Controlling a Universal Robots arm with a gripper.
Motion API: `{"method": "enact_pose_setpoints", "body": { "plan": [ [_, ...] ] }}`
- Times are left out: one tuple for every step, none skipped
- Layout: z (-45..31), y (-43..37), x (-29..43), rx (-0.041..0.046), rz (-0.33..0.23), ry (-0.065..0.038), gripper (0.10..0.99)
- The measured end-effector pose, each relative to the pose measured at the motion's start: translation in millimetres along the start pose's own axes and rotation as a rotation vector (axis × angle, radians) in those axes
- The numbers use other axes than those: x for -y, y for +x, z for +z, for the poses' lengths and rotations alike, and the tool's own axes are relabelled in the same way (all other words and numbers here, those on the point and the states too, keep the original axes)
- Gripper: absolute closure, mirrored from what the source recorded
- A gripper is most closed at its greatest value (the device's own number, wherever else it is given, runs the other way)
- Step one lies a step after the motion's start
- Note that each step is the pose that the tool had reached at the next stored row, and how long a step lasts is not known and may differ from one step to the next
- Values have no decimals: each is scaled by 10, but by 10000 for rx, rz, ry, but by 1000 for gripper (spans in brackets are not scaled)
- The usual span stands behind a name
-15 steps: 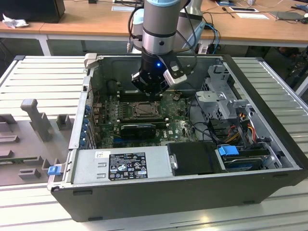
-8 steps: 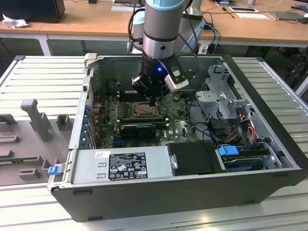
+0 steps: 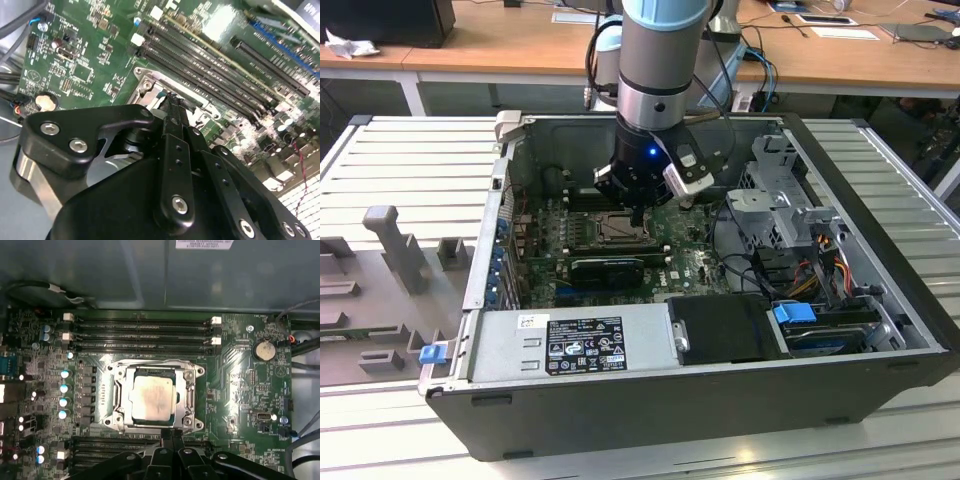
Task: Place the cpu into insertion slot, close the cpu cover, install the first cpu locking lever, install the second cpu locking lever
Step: 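Install the second cpu locking lever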
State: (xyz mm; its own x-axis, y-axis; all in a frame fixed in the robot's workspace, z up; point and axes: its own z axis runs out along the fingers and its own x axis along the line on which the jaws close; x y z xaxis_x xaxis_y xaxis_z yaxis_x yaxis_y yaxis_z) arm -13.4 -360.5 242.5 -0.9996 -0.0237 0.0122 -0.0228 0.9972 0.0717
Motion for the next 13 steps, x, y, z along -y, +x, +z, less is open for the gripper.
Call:
{"method": "enact_pose_setpoints", "body": {
  "plan": [
    [-1, 2, 16, 0, 0, 0, 980],
    [-1, 16, 19, 0, -3, 0, 980],
    [-1, 41, 26, 0, -8, -3, 980],
    [-1, 44, 25, 0, -9, -3, 980],
    [-1, 47, 25, 0, -9, -2, 980],
    [-2, 49, 26, -1, -10, -1, 980],
    [-2, 52, 27, -1, -11, -1, 980],
    [-2, 57, 31, -1, -9, -2, 980],
    [-2, 58, 32, -1, -10, -2, 980],
    [-2, 61, 36, -1, -10, -2, 980],
    [-2, 62, 37, 0, -9, -2, 980],
    [-2, 63, 37, -1, -10, -2, 980],
    [-2, 63, 38, -1, -10, -1, 980]
  ]
}}
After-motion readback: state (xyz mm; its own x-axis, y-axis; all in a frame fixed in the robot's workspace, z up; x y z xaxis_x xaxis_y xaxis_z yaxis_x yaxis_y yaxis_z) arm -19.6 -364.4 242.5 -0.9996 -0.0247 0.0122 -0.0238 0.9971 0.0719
